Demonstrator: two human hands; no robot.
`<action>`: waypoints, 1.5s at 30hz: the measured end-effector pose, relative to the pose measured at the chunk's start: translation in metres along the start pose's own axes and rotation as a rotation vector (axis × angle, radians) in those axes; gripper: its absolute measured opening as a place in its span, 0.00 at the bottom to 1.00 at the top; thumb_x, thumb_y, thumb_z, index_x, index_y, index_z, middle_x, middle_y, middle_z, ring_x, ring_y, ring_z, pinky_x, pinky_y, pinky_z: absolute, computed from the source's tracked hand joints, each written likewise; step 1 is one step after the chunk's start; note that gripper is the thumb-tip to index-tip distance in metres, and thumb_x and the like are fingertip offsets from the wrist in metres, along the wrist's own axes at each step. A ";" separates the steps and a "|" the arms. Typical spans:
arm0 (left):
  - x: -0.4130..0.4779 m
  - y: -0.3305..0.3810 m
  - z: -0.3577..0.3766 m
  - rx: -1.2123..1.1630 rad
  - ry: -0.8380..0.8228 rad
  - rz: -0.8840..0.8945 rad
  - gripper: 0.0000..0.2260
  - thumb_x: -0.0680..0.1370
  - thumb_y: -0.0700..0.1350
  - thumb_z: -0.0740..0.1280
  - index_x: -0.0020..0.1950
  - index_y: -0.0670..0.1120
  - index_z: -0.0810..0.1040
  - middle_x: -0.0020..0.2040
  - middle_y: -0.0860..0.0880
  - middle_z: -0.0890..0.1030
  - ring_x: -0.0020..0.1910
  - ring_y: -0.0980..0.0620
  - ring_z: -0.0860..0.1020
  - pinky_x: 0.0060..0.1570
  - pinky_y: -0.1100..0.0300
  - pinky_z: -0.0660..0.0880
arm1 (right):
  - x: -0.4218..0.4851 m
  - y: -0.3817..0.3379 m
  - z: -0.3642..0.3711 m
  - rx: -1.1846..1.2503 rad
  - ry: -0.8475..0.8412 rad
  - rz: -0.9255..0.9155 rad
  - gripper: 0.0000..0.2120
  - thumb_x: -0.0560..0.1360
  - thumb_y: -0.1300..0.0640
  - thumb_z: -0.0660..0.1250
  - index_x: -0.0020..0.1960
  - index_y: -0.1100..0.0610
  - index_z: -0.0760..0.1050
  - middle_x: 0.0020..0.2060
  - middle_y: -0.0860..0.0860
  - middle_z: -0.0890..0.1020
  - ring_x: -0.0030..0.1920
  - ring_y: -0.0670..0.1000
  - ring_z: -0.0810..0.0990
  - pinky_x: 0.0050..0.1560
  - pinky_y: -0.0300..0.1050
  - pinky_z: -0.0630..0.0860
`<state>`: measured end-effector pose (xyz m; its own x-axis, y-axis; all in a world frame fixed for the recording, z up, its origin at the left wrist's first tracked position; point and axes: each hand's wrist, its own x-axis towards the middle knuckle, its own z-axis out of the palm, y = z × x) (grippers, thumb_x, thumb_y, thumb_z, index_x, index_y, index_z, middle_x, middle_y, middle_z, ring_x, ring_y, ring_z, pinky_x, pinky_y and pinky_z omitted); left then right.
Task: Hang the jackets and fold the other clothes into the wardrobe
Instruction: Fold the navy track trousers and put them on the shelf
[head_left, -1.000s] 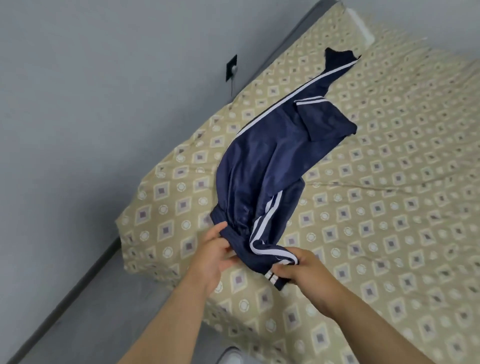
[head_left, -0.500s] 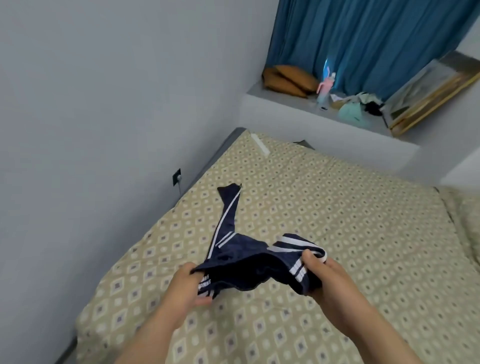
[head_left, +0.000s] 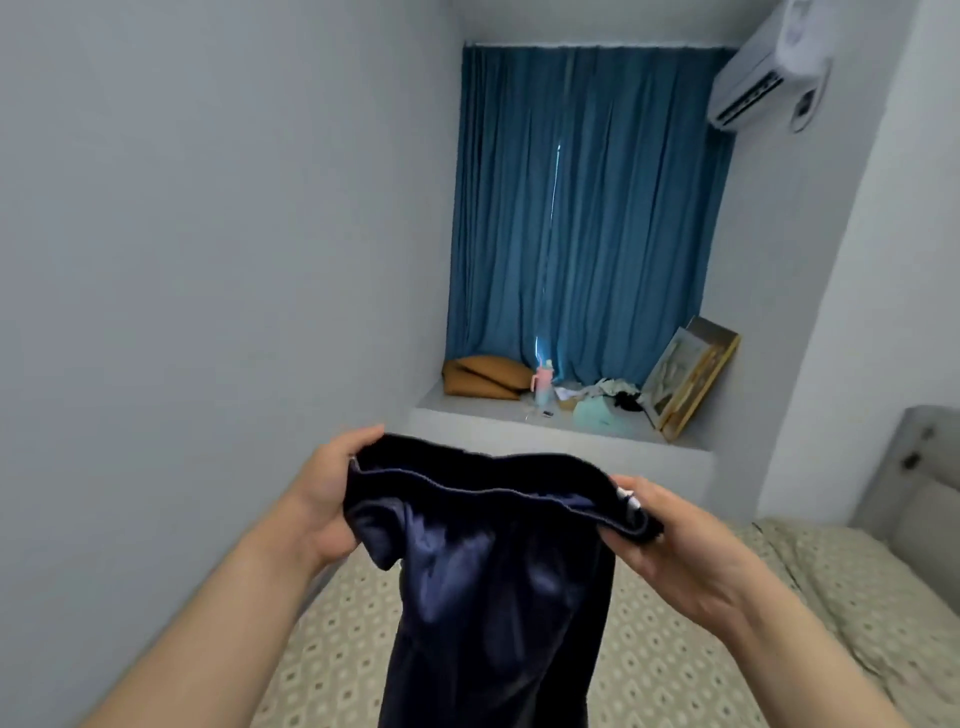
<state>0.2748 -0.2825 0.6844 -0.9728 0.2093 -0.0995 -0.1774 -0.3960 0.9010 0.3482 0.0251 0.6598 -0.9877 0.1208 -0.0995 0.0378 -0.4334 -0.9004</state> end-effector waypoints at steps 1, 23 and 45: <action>-0.007 0.014 0.010 -0.033 -0.031 0.020 0.12 0.75 0.47 0.64 0.43 0.39 0.81 0.40 0.39 0.82 0.40 0.41 0.83 0.43 0.51 0.78 | -0.007 -0.016 -0.002 0.088 -0.093 -0.050 0.11 0.73 0.62 0.68 0.53 0.65 0.84 0.55 0.58 0.84 0.53 0.55 0.84 0.46 0.46 0.83; -0.082 0.134 0.136 0.985 -0.292 0.427 0.20 0.65 0.46 0.72 0.55 0.47 0.75 0.42 0.46 0.80 0.37 0.51 0.81 0.36 0.57 0.78 | -0.097 -0.216 -0.016 -0.961 -0.193 -0.320 0.08 0.73 0.54 0.73 0.49 0.57 0.82 0.46 0.57 0.85 0.47 0.56 0.84 0.46 0.47 0.80; -0.097 0.151 0.177 0.363 -0.123 0.334 0.06 0.73 0.38 0.67 0.48 0.39 0.80 0.44 0.36 0.83 0.36 0.42 0.81 0.39 0.54 0.78 | -0.132 -0.234 0.053 -0.294 0.197 -0.363 0.07 0.78 0.68 0.59 0.45 0.63 0.75 0.41 0.59 0.80 0.38 0.56 0.78 0.42 0.48 0.75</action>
<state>0.3691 -0.2046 0.9043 -0.9389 0.2370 0.2496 0.2247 -0.1275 0.9661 0.4621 0.0636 0.9063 -0.8986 0.3958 0.1893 -0.2335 -0.0662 -0.9701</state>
